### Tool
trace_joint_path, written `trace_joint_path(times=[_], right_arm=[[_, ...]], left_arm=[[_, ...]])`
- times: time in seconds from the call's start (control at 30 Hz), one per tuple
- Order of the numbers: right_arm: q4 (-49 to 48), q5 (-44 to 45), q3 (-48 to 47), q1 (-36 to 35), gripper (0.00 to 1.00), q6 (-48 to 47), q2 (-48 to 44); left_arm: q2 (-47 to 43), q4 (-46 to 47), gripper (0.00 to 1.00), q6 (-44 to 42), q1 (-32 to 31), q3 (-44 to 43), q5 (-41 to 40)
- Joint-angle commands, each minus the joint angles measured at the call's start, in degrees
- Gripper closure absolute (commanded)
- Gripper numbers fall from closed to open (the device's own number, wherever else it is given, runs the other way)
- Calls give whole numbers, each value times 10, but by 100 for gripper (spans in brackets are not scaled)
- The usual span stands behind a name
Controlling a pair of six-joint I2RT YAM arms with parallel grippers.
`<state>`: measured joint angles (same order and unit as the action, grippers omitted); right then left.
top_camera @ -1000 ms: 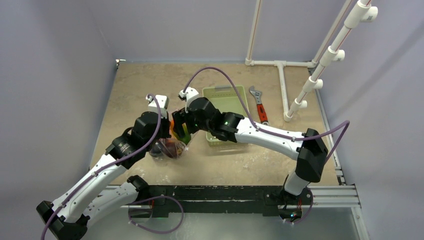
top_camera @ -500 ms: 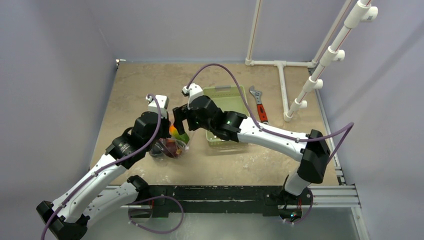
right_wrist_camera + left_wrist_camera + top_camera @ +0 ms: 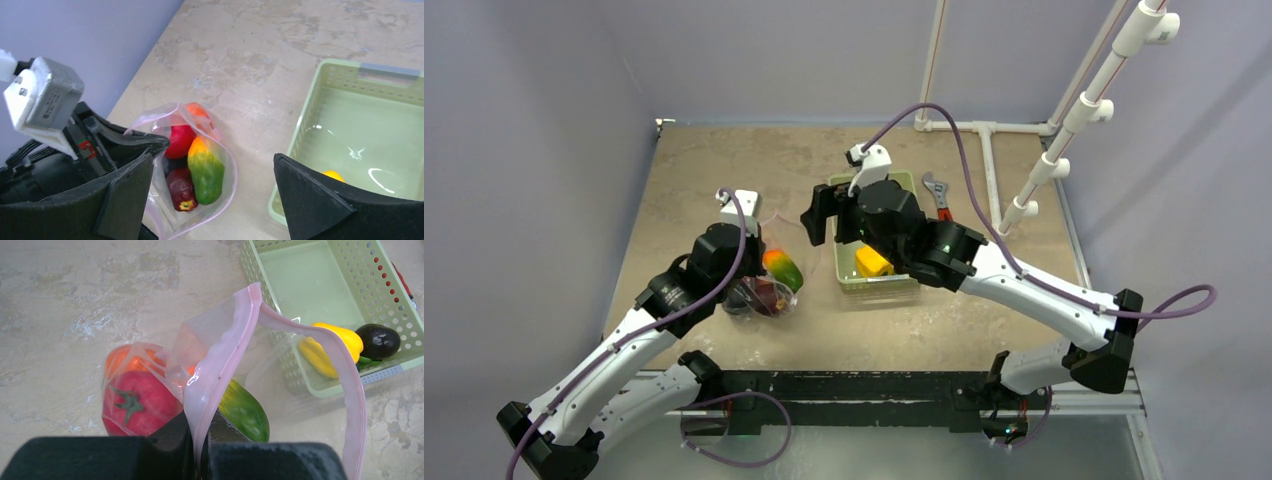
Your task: Place the food in the zip-top bag and seal the zipper
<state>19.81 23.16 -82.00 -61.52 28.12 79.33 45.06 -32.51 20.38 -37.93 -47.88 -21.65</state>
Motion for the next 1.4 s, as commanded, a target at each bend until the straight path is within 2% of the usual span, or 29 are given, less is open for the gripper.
trace_joint_path(times=[0.0,0.2,0.43,0.63,0.97,1.37], right_arm=[[68,53,17,9,8,32,-7],[126,29,46,61,8,50,1],[130,-18,96,101,7,44,18],[110,-42,112,119,1,29,51],[57,-69,129,167,1,-5,111],[22,-104,159,186,1,-30,171]], left_arm=[[0,15,100,-1,2,2,-3],[3,15,100,-2,2,2,-4],[6,16,100,-2,2,2,-3],[6,16,100,-2,1,2,-1],[2,15,100,-3,1,2,-2],[-2,14,100,-2,1,1,-5]])
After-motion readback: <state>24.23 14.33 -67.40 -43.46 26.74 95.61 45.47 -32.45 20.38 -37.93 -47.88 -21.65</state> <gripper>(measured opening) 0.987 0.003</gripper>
